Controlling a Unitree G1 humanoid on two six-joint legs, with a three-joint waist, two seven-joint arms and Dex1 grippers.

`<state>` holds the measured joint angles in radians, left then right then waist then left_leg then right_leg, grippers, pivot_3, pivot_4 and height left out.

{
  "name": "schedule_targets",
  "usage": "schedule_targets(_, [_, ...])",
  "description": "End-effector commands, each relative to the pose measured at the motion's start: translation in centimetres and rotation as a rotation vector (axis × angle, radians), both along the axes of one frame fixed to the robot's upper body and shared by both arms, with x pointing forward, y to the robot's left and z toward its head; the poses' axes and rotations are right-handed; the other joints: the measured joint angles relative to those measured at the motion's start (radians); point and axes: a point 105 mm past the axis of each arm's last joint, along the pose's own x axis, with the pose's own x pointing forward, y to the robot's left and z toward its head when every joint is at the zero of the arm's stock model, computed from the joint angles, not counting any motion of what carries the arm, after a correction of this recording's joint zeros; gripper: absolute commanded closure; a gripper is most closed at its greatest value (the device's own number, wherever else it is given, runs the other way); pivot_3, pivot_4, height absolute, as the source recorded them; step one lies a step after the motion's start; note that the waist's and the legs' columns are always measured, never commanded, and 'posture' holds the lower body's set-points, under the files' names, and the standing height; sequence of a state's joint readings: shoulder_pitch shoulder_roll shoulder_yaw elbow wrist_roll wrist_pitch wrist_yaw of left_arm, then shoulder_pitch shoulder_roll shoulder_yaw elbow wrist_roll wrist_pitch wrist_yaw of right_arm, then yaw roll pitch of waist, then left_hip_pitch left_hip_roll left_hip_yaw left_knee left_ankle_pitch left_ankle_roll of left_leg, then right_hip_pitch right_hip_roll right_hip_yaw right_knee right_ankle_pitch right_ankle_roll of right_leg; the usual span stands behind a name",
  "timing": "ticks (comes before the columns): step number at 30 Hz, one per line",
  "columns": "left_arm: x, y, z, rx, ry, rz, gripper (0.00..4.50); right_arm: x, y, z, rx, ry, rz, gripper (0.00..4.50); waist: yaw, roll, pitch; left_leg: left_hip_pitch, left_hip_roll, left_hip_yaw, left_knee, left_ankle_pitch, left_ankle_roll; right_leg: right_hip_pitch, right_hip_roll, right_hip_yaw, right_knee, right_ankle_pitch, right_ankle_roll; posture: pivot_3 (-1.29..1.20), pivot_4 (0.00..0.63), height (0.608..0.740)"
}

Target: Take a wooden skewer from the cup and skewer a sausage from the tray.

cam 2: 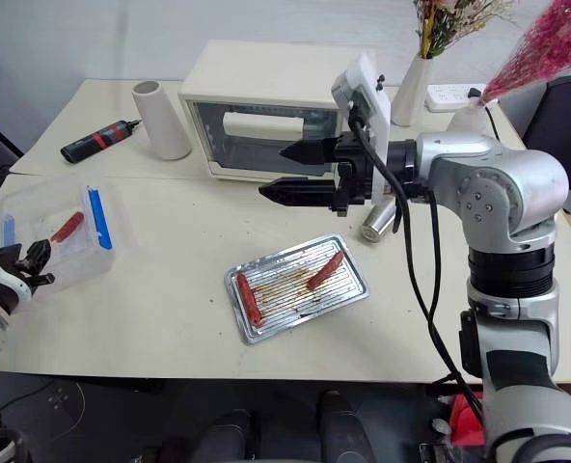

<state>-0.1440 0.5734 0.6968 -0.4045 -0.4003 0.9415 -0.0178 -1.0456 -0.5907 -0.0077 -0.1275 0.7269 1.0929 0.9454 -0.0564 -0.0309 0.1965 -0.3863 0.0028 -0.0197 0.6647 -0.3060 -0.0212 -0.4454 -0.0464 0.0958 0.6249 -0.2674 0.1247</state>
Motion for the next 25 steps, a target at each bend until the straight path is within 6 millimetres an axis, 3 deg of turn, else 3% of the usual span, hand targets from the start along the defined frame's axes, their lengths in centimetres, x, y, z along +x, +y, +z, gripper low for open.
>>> schedule_targets(1, [-1.2,0.6,2.6,0.076,-0.065,-0.004,1.3,-0.1,-1.5,1.3,0.013,-0.069,-0.032,0.0,0.0,0.0,0.0,0.0,0.0,0.0,0.0,0.0,0.0,0.0,0.0,0.0,0.0,0.0,0.0,0.0,0.15,0.74])
schedule_targets(2, [-1.8,0.7,3.2,0.077,-0.072,-0.02,1.06,0.2,-2.3,1.1,0.002,-0.073,-0.056,0.0,0.0,0.0,0.0,0.0,0.0,0.0,0.0,0.0,0.0,0.0,0.0,0.0,0.0,0.0,0.0,0.0,0.15,0.74])
schedule_targets(5, [-4.3,1.2,5.3,0.09,-0.107,-0.068,1.06,0.4,-4.8,0.5,-0.052,-0.079,-0.082,0.0,0.001,-0.001,0.0,-0.001,0.001,0.0,0.0,0.0,-0.001,0.0,0.0,0.0,-0.002,0.0,0.0,0.0,0.15,0.74])
schedule_targets(9, [-9.5,-0.6,7.9,0.159,-0.099,-0.351,1.06,-1.3,-7.6,-0.1,-0.117,-0.062,-0.008,0.0,-0.001,-0.001,0.0,-0.001,0.003,0.002,-0.002,-0.003,-0.002,0.0,-0.001,-0.002,-0.005,0.0,-0.001,0.0,0.15,0.74])
schedule_targets(12, [-13.8,-1.1,7.9,0.15,-0.017,-0.509,1.06,-0.9,-9.7,-0.3,-0.17,-0.104,-0.043,0.0,-0.005,0.0,0.0,0.0,0.008,0.006,-0.002,-0.007,-0.002,-0.001,-0.003,-0.004,-0.008,-0.002,-0.003,0.0,0.15,0.74])
schedule_targets(15, [-16.6,-0.6,7.0,0.105,0.093,-0.553,1.06,-0.7,-11.9,-0.9,-0.226,-0.143,-0.051,0.0,-0.005,0.001,0.001,0.002,0.01,0.008,-0.001,-0.008,-0.004,0.001,0.0,-0.007,-0.008,-0.006,-0.01,0.0,0.15,0.74])
schedule_targets(17, [-17.6,-0.2,6.5,0.101,0.143,-0.558,1.06,-0.4,-13.2,-1.1,-0.242,-0.149,-0.069,0.0,-0.002,0.002,0.001,0.003,0.009,0.012,-0.001,-0.008,-0.004,0.001,0.003,-0.008,-0.008,-0.013,-0.024,0.0,0.15,0.74])
schedule_targets(21, [-18.3,0.0,5.9,0.121,0.194,-0.58,1.06,0.2,-15.9,-2.2,-0.283,-0.127,-0.091,0.0,-0.004,0.002,0.002,0.012,0.009,0.015,-0.001,-0.008,-0.003,0.009,0.006,-0.006,-0.007,-0.014,-0.025,0.0,0.15,0.74])
schedule_targets(25, [-17.7,-0.1,5.4,0.16,0.216,-0.595,1.06,0.1,-16.8,-2.5,-0.279,-0.103,-0.082,0.0,-0.014,0.002,0.002,0.019,0.011,0.017,-0.001,-0.009,-0.003,0.016,0.006,-0.004,-0.009,-0.014,-0.025,0.0,0.15,0.74])
